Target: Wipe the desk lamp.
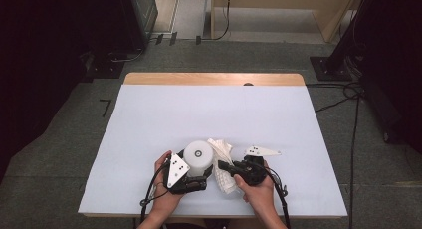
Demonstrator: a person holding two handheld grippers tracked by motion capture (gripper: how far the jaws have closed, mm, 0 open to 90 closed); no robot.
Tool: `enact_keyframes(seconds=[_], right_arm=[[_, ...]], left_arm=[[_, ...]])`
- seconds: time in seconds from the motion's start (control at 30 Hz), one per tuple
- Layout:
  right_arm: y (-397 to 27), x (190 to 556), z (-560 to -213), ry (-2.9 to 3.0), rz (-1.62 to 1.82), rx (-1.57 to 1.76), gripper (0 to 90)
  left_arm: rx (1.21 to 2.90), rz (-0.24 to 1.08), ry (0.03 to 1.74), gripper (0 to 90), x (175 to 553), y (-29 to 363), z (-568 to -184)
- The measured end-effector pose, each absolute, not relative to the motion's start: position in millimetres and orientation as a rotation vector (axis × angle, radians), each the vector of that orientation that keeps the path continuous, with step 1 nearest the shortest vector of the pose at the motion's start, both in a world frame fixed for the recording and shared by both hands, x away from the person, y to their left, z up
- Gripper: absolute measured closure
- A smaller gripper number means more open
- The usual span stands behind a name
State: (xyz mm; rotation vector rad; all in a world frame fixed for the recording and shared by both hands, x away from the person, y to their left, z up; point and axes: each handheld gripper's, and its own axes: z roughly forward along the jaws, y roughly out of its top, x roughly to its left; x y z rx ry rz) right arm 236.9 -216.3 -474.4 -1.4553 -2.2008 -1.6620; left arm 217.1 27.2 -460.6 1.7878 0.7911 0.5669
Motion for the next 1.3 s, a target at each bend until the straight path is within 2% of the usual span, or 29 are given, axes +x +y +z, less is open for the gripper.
enact_keyframes(seconds=[0.17, 0.47, 0.9, 1.3], right_arm=[[-216.2, 235.6, -469.1, -2.177, -1.686, -1.443, 79.4], [-225.5, 227.5, -435.6, -2.137, -1.834, -1.378, 79.3], [-214.0, 237.5, -471.9, -2.165, -1.66, -1.453, 79.3], [-226.7, 226.1, -436.5, -2.158, -1.83, -1.401, 79.3]], left_arm=[[1.807, 0.53, 0.79, 8.9, 220.7, 28.1, -464.2], [1.829, 0.523, 0.755, 8.9, 220.2, 25.3, -465.3], [1.791, 0.502, 0.742, 8.9, 221.8, 32.3, -459.1], [1.828, 0.489, 0.726, 8.9, 221.8, 24.1, -466.6]])
